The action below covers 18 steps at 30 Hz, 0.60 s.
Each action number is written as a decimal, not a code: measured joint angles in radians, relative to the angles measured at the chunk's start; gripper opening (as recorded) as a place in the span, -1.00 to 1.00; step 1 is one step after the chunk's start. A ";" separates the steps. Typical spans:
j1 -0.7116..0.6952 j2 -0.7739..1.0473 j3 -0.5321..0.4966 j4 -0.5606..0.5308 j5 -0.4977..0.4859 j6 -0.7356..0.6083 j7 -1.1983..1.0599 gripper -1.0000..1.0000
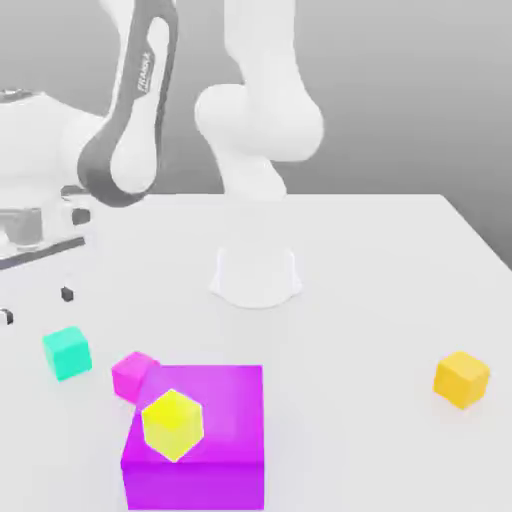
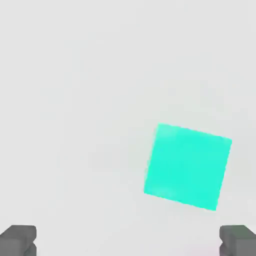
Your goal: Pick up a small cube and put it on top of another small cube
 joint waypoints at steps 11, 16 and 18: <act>-0.034 0.241 0.054 0.028 0.065 0.198 -0.014 -1.00; -0.028 0.195 0.045 0.020 0.054 0.160 -0.005 -1.00; -0.022 0.128 0.035 0.008 0.033 0.104 0.010 -1.00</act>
